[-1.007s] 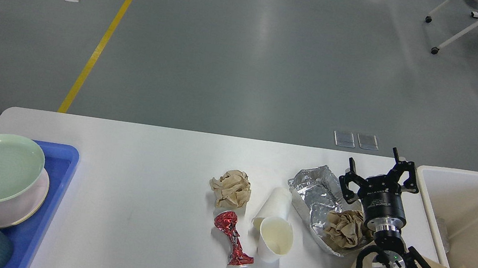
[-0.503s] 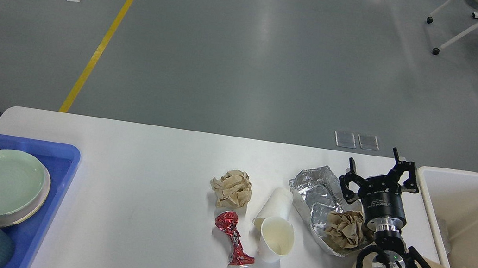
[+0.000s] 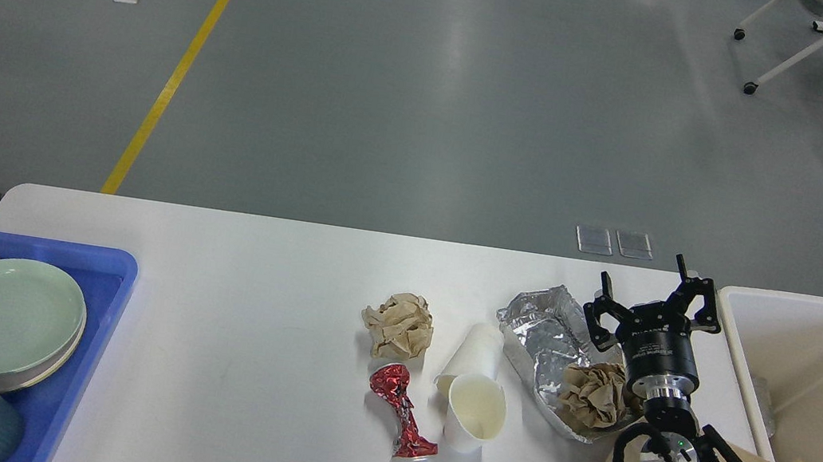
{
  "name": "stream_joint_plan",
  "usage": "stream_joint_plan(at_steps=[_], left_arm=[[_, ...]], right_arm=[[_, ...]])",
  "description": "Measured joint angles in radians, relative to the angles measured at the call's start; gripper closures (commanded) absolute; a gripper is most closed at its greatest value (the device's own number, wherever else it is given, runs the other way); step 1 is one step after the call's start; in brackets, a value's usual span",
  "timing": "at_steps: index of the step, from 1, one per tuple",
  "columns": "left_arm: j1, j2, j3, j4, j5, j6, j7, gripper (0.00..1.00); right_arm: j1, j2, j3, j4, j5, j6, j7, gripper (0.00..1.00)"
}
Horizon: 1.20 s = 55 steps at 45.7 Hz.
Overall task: Tidy desktop
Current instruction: 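Lower the pale green plate onto the pink plate and release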
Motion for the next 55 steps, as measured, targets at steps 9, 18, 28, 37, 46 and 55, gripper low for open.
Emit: stream_joint_plan(at_steps=[9, 18, 28, 37, 46, 55], left_arm=[[0.000, 0.000, -0.001, 0.000, 0.000, 0.038, -0.001, 0.19], [0.000, 0.001, 0.000, 0.000, 0.002, 0.056, 0.000, 0.12], [-0.005, 0.001, -0.008, 0.000, 0.000, 0.056, -0.001, 0.48], [0.002, 0.000, -0.022, -0.001, 0.000, 0.049, 0.002, 0.10], [-0.002, 0.000, -0.023, -0.002, -0.004, 0.054, -0.007, 0.52], [-0.001, -0.001, -0.026, -0.015, 0.005, -0.005, 0.002, 0.57]], right_arm=[[0.000, 0.000, 0.000, 0.000, 0.000, 0.000, 0.000, 0.00], [0.000, 0.000, 0.000, 0.000, 0.000, 0.000, 0.000, 0.00], [0.000, 0.000, 0.000, 0.000, 0.000, 0.000, 0.001, 0.00], [0.000, 0.000, 0.000, 0.000, 0.000, 0.000, 0.001, 0.00], [0.000, 0.000, 0.000, 0.000, 0.000, 0.000, 0.000, 0.00], [0.000, -0.001, 0.000, 0.000, 0.000, 0.000, 0.000, 0.00]])
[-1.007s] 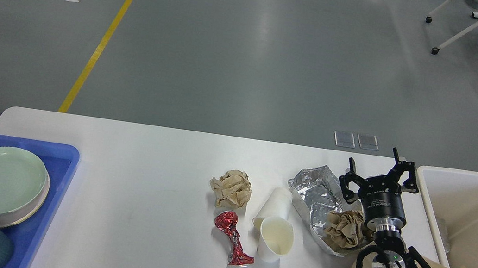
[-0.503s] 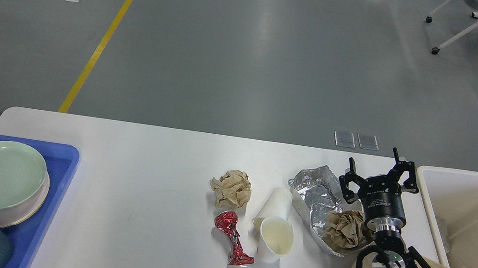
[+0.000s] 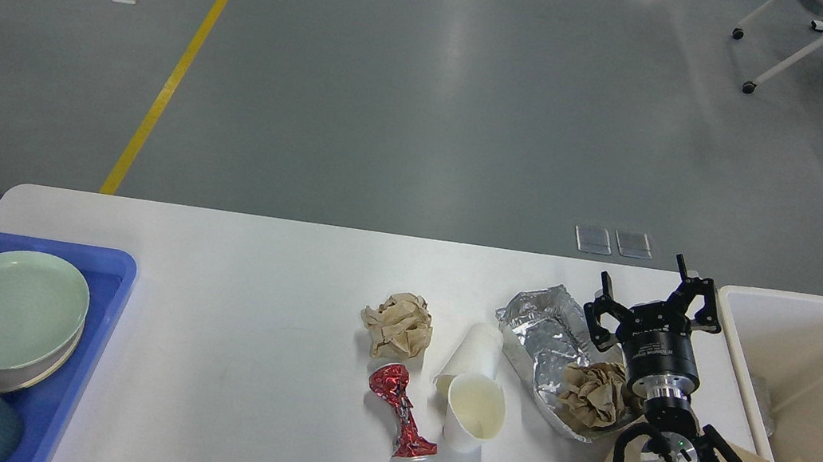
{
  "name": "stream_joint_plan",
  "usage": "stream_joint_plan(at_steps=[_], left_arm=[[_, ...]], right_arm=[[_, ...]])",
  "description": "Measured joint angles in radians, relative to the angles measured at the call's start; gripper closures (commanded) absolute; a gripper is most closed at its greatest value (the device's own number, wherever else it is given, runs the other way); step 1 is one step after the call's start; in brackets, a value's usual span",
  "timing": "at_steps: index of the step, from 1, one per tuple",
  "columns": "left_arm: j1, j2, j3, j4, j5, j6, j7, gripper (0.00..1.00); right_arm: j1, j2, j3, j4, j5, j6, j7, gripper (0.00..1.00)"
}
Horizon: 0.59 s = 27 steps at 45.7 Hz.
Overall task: Tidy desktop
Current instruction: 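Lower the pale green plate onto the pink plate and release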
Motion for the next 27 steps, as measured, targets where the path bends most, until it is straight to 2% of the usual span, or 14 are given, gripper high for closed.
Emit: stream_joint_plan(at_steps=[2, 3, 4, 15, 18, 21, 22, 25, 27], left_arm=[[0.000, 0.000, 0.000, -0.001, 0.001, -0.014, 0.000, 0.29], [0.000, 0.000, 0.000, -0.001, 0.001, -0.019, 0.000, 0.19], [0.000, 0.000, 0.000, -0.001, 0.001, -0.022, 0.000, 0.16], [-0.002, 0.001, 0.001, 0.001, -0.001, 0.017, -0.006, 0.15], [-0.002, 0.001, 0.001, 0.001, -0.002, 0.032, -0.006, 0.16], [-0.002, 0.001, 0.001, 0.001, -0.001, 0.043, -0.006, 0.25], [-0.002, 0.001, 0.001, 0.001, 0.000, 0.047, -0.006, 0.30], [-0.002, 0.001, 0.000, 0.001, 0.002, 0.050, -0.006, 0.53], [-0.002, 0.000, 0.000, 0.000, 0.003, 0.047, -0.004, 0.61]], right_arm=[[0.000, 0.000, 0.000, 0.000, 0.000, 0.000, 0.000, 0.00], [0.000, 0.000, 0.000, 0.000, 0.000, 0.000, 0.000, 0.00], [0.000, 0.000, 0.000, 0.000, 0.000, 0.000, 0.000, 0.00], [0.000, 0.001, 0.000, 0.000, 0.000, 0.000, 0.001, 0.00], [0.000, 0.001, 0.000, 0.000, 0.000, 0.000, 0.001, 0.00], [0.000, 0.000, 0.000, 0.000, 0.000, 0.000, 0.001, 0.00], [0.000, 0.000, 0.000, 0.000, 0.000, 0.000, 0.001, 0.00], [0.000, 0.000, 0.000, 0.000, 0.000, 0.000, 0.001, 0.00], [0.000, 0.000, 0.000, 0.000, 0.000, 0.000, 0.001, 0.00]])
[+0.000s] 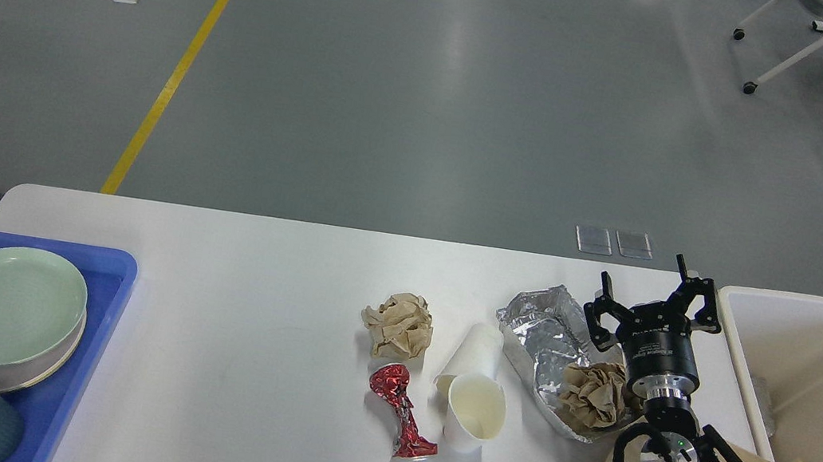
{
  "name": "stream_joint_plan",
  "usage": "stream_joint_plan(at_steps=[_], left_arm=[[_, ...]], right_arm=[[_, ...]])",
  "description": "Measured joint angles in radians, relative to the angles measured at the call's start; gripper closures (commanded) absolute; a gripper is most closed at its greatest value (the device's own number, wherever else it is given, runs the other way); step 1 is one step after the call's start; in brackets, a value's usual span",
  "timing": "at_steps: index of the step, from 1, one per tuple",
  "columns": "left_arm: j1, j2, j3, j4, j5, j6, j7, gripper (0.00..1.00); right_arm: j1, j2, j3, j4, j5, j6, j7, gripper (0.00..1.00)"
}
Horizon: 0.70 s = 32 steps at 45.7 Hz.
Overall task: Tidy desktop
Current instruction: 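Lower the pale green plate onto the pink plate and release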
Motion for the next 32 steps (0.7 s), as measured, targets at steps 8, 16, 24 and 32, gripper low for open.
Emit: stream_joint_plan(at_steps=[8, 16, 24, 32], left_arm=[[0.005, -0.003, 0.001, -0.006, 0.007, -0.036, 0.005, 0.27], [0.003, -0.001, 0.001, -0.006, 0.007, -0.032, 0.000, 0.21], [0.000, -0.001, 0.001, -0.007, 0.007, -0.028, -0.001, 0.40], [-0.001, 0.000, 0.007, -0.024, 0.009, -0.027, 0.006, 0.52]], right_arm=[[0.000, 0.000, 0.000, 0.000, 0.000, 0.000, 0.000, 0.00], [0.000, 0.000, 0.000, 0.000, 0.000, 0.000, -0.001, 0.00], [0.000, 0.000, 0.000, 0.000, 0.000, 0.000, -0.001, 0.00], [0.000, 0.000, 0.000, 0.000, 0.000, 0.000, -0.001, 0.00]])
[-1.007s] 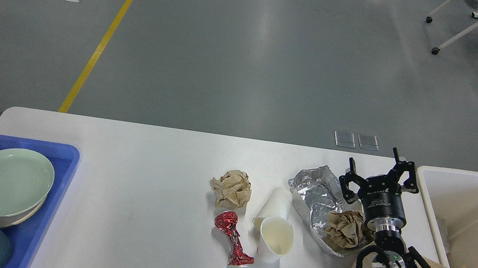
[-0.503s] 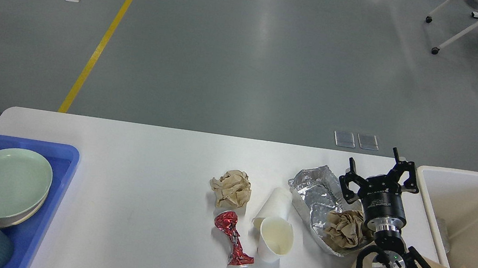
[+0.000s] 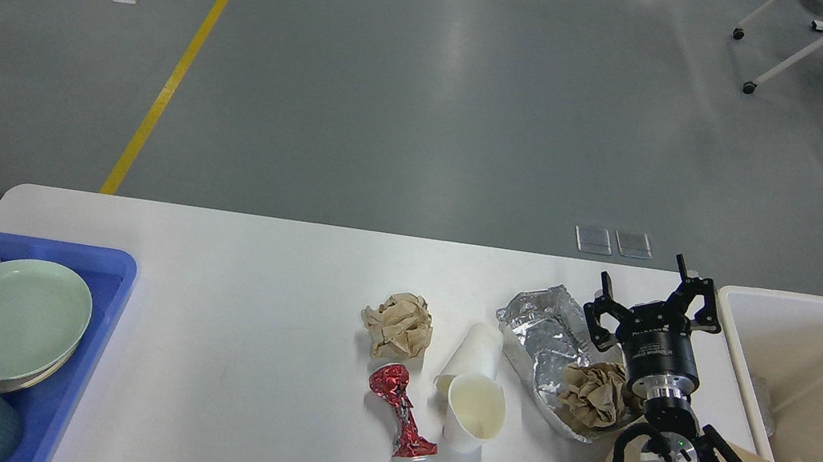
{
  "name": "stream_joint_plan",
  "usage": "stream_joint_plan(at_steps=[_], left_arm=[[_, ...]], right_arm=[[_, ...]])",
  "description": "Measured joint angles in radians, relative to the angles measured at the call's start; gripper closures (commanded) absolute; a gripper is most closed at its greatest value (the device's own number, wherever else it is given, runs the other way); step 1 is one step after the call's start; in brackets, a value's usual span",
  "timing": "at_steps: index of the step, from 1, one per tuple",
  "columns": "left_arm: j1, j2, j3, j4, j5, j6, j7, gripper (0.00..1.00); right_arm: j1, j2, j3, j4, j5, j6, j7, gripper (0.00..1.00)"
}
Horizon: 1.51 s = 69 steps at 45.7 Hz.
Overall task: Tidy desktop
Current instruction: 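Lower the pale green plate onto the pink plate and release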
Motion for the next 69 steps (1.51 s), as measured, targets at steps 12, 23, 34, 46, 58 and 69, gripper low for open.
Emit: stream_joint_plan(at_steps=[12, 23, 34, 46, 58, 69], left_arm=[[0.000, 0.006, -0.002, -0.002, 0.002, -0.001, 0.000, 0.39], [0.001, 0.009, 0.000, -0.002, 0.000, 0.005, -0.002, 0.23], [0.001, 0.010, 0.001, -0.007, 0.000, 0.001, 0.000, 0.69], [-0.001, 0.020, 0.007, -0.014, -0.006, 0.006, -0.008, 0.13], [-0.002, 0.024, 0.002, -0.013, -0.005, 0.036, -0.016, 0.13], [-0.003, 0.024, -0.002, -0.018, -0.004, 0.038, -0.006, 0.75]], right_arm=[[0.000, 0.000, 0.000, 0.000, 0.000, 0.000, 0.000, 0.00], [0.000, -0.001, 0.000, 0.000, 0.000, 0.000, 0.000, 0.00], [0.000, -0.001, 0.000, 0.000, 0.000, 0.000, 0.000, 0.00], [0.000, 0.000, 0.000, 0.000, 0.000, 0.000, 0.000, 0.00], [0.000, 0.000, 0.000, 0.000, 0.000, 0.000, 0.000, 0.00], [0.000, 0.000, 0.000, 0.000, 0.000, 0.000, 0.000, 0.00]])
